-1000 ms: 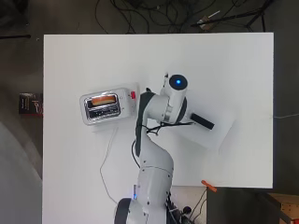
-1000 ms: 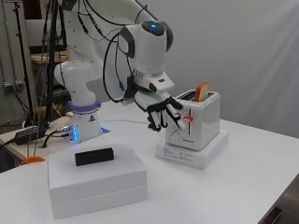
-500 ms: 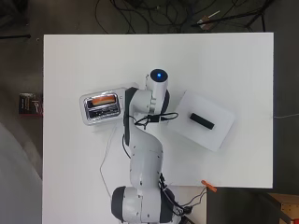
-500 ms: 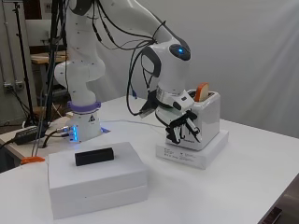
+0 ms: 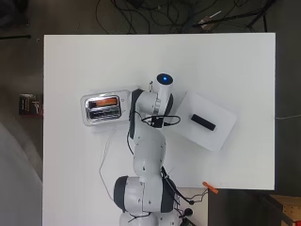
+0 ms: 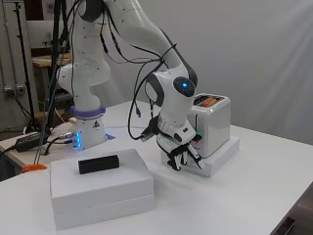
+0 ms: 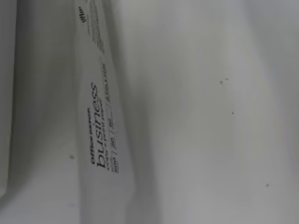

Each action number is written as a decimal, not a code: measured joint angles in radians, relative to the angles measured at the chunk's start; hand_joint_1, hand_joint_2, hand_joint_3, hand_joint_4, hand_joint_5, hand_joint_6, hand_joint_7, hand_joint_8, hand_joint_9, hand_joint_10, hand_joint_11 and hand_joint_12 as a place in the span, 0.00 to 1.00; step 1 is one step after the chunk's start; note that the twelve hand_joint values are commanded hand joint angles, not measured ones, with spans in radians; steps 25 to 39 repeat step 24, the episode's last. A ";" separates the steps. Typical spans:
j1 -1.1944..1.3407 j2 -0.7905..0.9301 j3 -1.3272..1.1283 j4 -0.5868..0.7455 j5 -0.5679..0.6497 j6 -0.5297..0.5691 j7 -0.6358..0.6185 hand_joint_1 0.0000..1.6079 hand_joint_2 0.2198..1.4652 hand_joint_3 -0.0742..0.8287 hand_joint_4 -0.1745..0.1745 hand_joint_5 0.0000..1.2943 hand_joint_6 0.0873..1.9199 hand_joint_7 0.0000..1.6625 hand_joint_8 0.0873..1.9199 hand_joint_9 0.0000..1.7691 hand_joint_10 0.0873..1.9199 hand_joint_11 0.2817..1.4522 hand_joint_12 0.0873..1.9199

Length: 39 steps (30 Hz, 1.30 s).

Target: Teleoperate dual arm-hand system to toast a bread

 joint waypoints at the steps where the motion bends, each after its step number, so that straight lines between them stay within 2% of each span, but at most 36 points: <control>1: 0.000 0.000 0.000 0.000 0.000 0.000 0.000 0.01 0.72 0.09 0.20 0.18 0.00 0.71 1.00 0.81 1.00 0.58 1.00; 2: 0.000 -0.002 0.002 0.000 -0.001 -0.001 0.004 0.00 0.72 0.08 0.21 0.20 0.00 0.71 1.00 0.82 1.00 0.61 1.00; 3: 0.000 -0.010 0.007 0.000 -0.004 -0.005 0.011 0.00 0.71 0.08 0.22 0.22 0.00 0.70 1.00 0.81 1.00 0.55 0.98; 5: 0.005 -0.074 0.039 0.010 -0.038 -0.029 0.047 0.00 0.70 0.08 0.23 0.25 0.00 0.62 1.00 0.73 1.00 0.37 0.89; 6: 0.006 -0.125 0.054 0.016 -0.067 -0.034 0.074 0.00 0.71 0.08 0.24 0.26 0.00 0.59 0.96 0.69 0.98 0.31 0.80; 7: 0.006 -0.185 0.068 0.021 -0.097 -0.038 0.098 0.00 0.71 0.08 0.25 0.28 0.00 0.57 0.90 0.66 0.94 0.27 0.65; 8: 0.008 -0.243 0.082 0.028 -0.116 -0.046 0.113 0.00 0.71 0.08 0.27 0.30 0.00 0.56 0.82 0.63 0.88 0.28 0.50; 9: 0.011 -0.314 0.102 0.037 -0.128 -0.061 0.122 0.00 0.72 0.08 0.29 0.32 0.00 0.55 0.75 0.62 0.83 0.29 0.39; 11: 0.015 -0.479 0.147 0.047 -0.148 -0.097 0.144 0.00 0.74 0.08 0.31 0.34 0.00 0.54 0.72 0.61 0.81 0.32 0.31; 12: 0.016 -0.541 0.163 0.051 -0.157 -0.115 0.153 0.00 0.74 0.08 0.33 0.35 0.00 0.53 0.63 0.59 0.74 0.32 0.24; 14: 0.018 -0.647 0.199 0.058 -0.180 -0.151 0.177 0.00 0.73 0.08 0.35 0.32 0.00 0.48 0.22 0.55 0.32 0.24 0.06; 15: 0.019 -0.682 0.219 0.056 -0.200 -0.165 0.195 0.00 0.73 0.08 0.36 0.32 0.00 0.47 0.10 0.55 0.16 0.22 0.01; 16: 0.019 -0.706 0.236 0.048 -0.222 -0.177 0.210 0.00 0.73 0.08 0.38 0.33 0.00 0.48 0.02 0.57 0.07 0.22 0.00; 18: 0.020 -0.733 0.255 0.021 -0.251 -0.192 0.233 0.00 0.73 0.08 0.42 0.38 0.00 0.53 0.00 0.66 0.00 0.25 0.00; 21: 0.018 -0.743 0.272 0.000 -0.278 -0.208 0.282 0.00 0.74 0.08 0.49 0.44 0.00 0.55 0.00 0.69 0.00 0.27 0.00; 24: 0.016 -0.750 0.274 -0.004 -0.312 -0.209 0.300 0.00 0.74 0.08 0.55 0.45 0.00 0.52 0.00 0.64 0.00 0.25 0.00; 39: 0.016 -0.750 0.274 -0.004 -0.312 -0.209 0.300 0.00 0.74 0.08 0.55 0.45 0.00 0.52 0.00 0.64 0.00 0.25 0.00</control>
